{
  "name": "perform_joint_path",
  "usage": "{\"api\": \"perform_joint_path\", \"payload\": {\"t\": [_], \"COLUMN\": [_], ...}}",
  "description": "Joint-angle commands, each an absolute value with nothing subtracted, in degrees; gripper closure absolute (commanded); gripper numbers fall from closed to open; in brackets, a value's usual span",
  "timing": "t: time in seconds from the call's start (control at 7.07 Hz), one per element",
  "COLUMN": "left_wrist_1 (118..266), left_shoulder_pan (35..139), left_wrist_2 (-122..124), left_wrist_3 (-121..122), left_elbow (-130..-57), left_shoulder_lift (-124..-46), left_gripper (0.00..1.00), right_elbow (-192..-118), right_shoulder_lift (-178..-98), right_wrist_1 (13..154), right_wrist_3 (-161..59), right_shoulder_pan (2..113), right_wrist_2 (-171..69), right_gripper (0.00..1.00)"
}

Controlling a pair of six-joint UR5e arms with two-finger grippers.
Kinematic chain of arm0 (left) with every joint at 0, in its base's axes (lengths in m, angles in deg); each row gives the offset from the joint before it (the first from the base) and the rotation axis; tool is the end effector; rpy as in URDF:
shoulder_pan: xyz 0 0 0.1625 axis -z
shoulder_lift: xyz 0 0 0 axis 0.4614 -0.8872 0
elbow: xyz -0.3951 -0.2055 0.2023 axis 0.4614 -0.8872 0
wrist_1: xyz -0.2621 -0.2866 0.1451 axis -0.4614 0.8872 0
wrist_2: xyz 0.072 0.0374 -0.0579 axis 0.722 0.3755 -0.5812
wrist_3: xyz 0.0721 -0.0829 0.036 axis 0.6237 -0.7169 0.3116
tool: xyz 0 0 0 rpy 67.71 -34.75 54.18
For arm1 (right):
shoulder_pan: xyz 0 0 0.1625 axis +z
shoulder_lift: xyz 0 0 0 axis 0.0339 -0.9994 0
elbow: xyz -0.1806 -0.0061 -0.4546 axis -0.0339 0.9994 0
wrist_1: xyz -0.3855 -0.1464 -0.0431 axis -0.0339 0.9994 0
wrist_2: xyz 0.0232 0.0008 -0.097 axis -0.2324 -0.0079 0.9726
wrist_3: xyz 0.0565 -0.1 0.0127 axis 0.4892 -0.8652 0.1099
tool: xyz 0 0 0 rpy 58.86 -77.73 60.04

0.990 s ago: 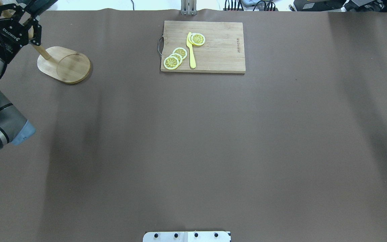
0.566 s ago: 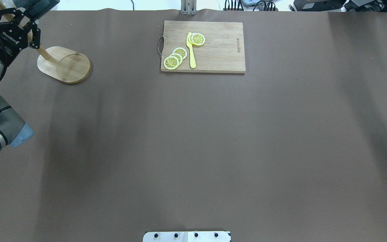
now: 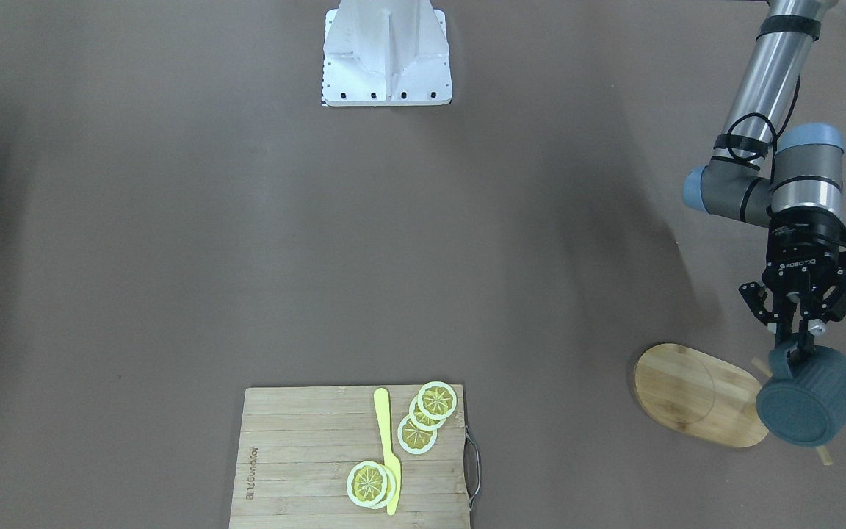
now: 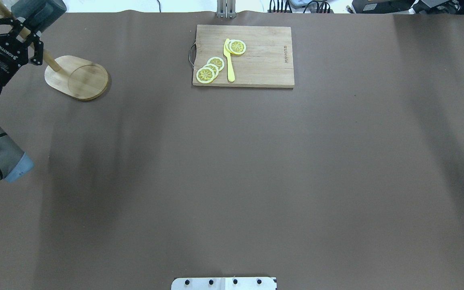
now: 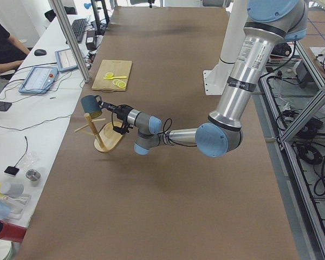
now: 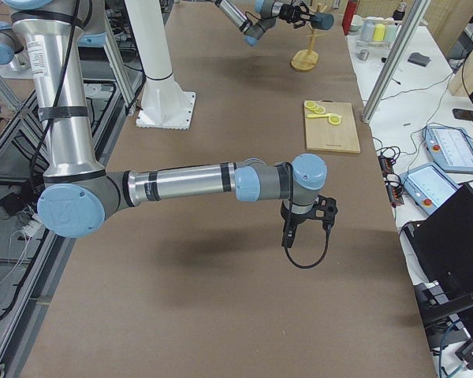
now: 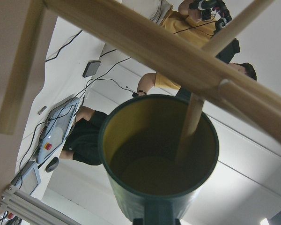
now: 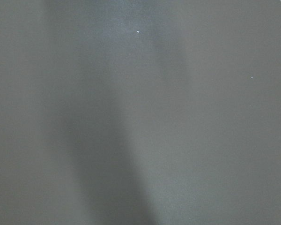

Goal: Hang cup on storage rack
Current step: 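Slide the mug handle onto a rack peg with the left gripper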

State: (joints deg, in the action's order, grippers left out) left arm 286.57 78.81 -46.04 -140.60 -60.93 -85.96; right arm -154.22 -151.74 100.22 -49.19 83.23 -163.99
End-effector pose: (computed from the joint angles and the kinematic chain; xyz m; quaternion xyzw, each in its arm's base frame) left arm 0.2530 -0.5974 0.5694 0.0049 0.8071 -0.5662 0.1672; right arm 0.0038 -0.5536 0.6587 -0.0332 -0.3898 0.0892 0.9159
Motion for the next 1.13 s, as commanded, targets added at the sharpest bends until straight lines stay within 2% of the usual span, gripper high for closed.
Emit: {"api": "perform_joint_path", "payload": {"t": [0.0,0.57,0.71,0.85,0.99], "left_wrist_1": [286.57,286.66,286.57,286.57,286.57], "left_shoulder_pan": [78.81,78.81,78.81,78.81,78.81], "left_wrist_2": [-46.04,-46.04,-46.04,-46.04,-45.95], "left_wrist_3": [-141.28,-141.37,-141.28,-141.20,-141.28], "left_elbow": [-60.92,-60.92,-60.48,-60.13,-59.87], "left_shoulder_lift": [-85.78,-85.17,-85.17,-85.17,-85.17], "left_gripper": [1.00,1.00,0.32,0.02,0.02], "right_elbow": [-154.22,-154.22,-154.22,-154.14,-154.14], "right_shoulder_lift": [-151.73,-151.73,-151.73,-151.73,-151.73], "right_wrist_1": [100.31,100.22,100.31,100.22,100.22], "right_wrist_3": [-49.19,-49.19,-49.19,-49.19,-49.19], "right_shoulder_pan": [83.23,83.23,83.23,83.14,83.14], "right_wrist_2": [-163.99,-164.08,-164.08,-164.08,-164.08], "right_gripper": [0.00,0.00,0.00,0.00,0.00]}}
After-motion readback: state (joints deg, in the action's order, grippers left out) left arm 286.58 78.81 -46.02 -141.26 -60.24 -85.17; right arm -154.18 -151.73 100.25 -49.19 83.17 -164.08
